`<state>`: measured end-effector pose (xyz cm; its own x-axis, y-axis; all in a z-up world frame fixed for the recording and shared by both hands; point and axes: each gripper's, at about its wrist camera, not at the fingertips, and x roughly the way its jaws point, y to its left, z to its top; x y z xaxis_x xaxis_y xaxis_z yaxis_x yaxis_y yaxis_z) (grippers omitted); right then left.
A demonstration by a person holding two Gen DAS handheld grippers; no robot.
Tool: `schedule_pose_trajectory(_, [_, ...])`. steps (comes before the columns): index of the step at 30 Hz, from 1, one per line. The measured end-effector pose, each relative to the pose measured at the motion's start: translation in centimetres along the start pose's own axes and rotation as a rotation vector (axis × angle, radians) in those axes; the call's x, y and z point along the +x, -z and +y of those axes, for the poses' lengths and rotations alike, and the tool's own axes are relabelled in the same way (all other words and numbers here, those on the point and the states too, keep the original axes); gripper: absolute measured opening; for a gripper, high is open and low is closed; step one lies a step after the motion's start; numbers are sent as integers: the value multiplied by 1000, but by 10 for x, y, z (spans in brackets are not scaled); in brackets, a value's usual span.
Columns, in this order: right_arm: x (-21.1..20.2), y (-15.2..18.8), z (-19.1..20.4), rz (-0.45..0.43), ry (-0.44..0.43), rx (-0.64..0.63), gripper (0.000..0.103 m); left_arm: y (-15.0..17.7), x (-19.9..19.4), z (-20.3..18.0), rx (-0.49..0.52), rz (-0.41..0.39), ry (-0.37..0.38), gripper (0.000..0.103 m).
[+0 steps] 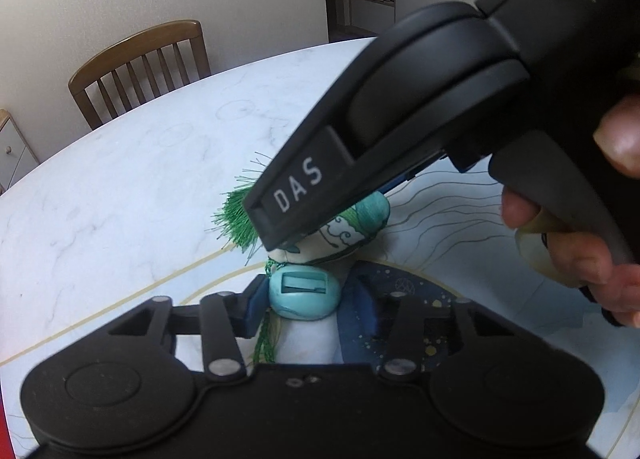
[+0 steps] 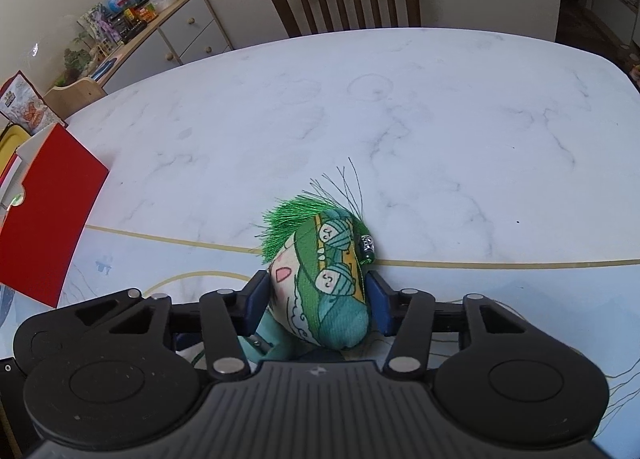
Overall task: Organize objects
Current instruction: 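Grasp the teal keychain with left tool while right tool grasps the green-haired plush, then carry the keychain with left tool while right tool carries the plush into the box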
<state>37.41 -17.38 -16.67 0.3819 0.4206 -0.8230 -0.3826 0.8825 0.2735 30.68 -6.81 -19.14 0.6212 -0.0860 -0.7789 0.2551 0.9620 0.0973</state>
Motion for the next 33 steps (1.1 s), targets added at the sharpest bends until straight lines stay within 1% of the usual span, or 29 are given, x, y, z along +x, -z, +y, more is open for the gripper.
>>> schedule_pose_trajectory(2, [0, 1, 1, -3, 4, -1, 48, 0, -1, 1, -2, 1, 1, 38])
schedule_pose_trajectory(3, [-1, 1, 1, -4, 4, 0, 47, 0, -1, 1, -3, 1, 0, 37])
schedule_pose_trajectory(7, [-4, 2, 2, -8, 6, 11, 44, 1, -3, 3, -17, 4, 3, 37])
schedule_pose_trajectory(14, [-12, 8, 0, -18, 11, 37, 44, 0, -9, 7, -34, -5, 13, 37])
schedule_pose_trajectory(21, [-30, 13, 2, -38, 0, 40, 44, -2, -31, 16, -91, -24, 42, 37])
schedule_pose_trajectory(33, [-73, 23, 26, -65, -22, -9, 44, -6, -67, 46, -210, -51, 50, 37])
